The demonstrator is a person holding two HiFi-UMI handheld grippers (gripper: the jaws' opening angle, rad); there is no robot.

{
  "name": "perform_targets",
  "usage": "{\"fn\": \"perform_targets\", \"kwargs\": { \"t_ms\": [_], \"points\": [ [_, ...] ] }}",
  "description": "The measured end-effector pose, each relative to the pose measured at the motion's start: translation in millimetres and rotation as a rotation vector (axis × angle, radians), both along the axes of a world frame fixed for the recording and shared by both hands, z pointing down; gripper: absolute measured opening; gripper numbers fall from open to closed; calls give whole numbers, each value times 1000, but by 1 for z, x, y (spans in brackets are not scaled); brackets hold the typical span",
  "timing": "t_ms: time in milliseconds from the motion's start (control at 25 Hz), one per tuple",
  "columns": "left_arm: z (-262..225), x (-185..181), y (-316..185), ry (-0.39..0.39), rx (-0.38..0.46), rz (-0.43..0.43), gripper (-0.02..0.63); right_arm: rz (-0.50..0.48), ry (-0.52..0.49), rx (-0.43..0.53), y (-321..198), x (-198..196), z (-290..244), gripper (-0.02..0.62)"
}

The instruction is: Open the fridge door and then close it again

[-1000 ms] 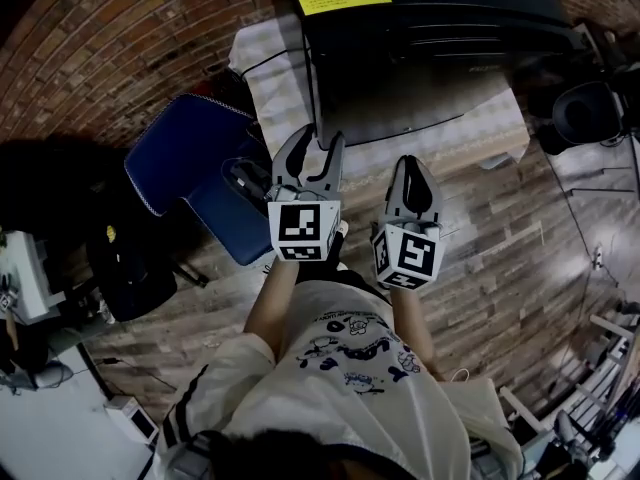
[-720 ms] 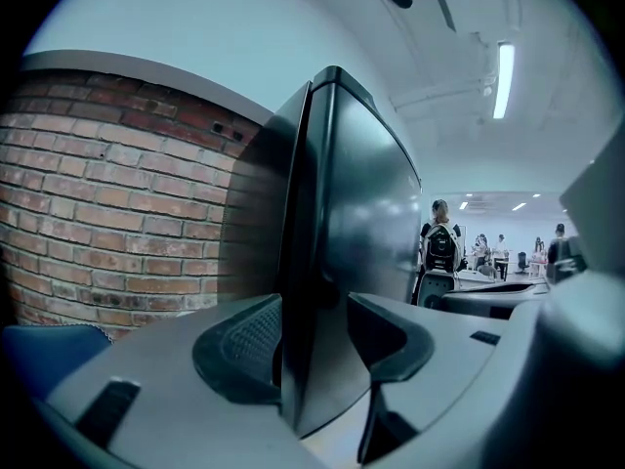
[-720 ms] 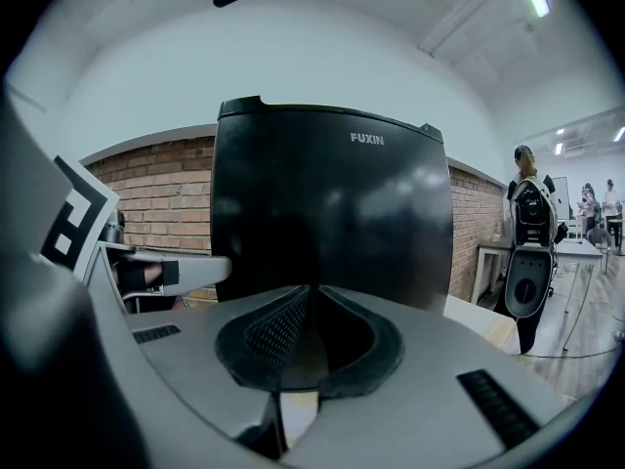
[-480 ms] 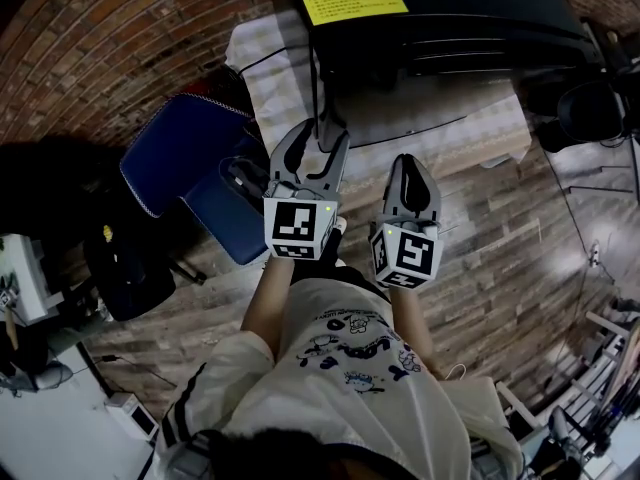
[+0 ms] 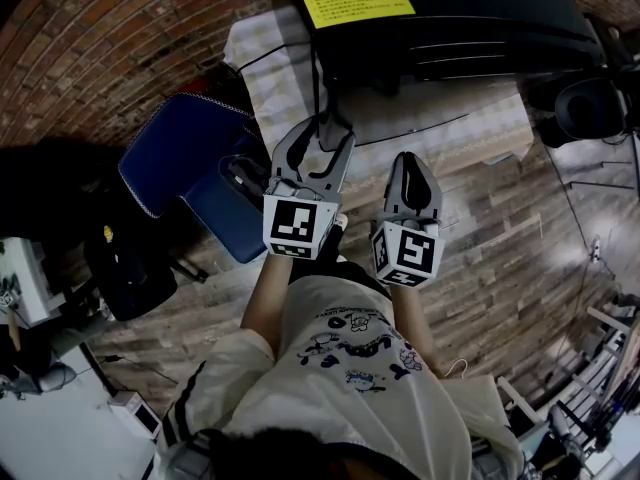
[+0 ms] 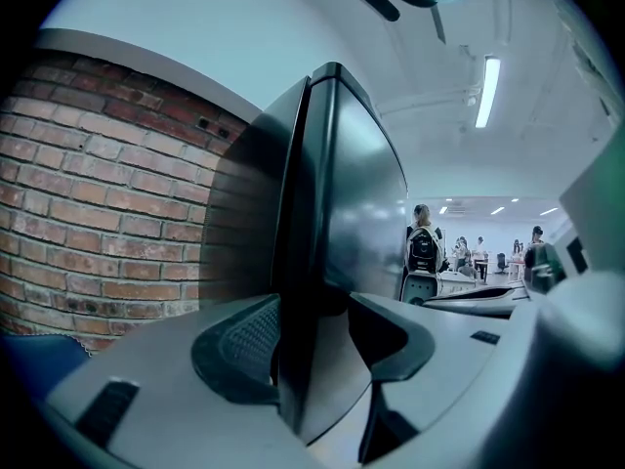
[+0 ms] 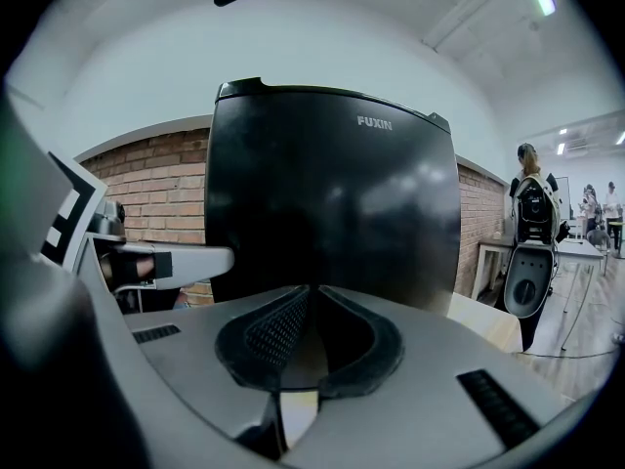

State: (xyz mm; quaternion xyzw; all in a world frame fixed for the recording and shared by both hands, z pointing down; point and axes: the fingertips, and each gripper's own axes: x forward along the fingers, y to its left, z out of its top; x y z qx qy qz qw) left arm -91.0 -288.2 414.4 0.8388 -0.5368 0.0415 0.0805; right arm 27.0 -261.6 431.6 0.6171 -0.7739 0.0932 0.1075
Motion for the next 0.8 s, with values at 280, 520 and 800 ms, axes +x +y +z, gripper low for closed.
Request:
{"fn": "perform_targets", "kwargs": {
  "t_ms": [280,520,800],
  "points": [
    [0,3,-3,-16,7,35,222,8,0,-1,-2,0,2,43],
    [0,3,-3,-29,19,41,222,14,-1,4,-4,0,1,44],
    [-1,2,-2,-28,9,62,213,15,-4,3,-2,-1,3,43]
  ]
}}
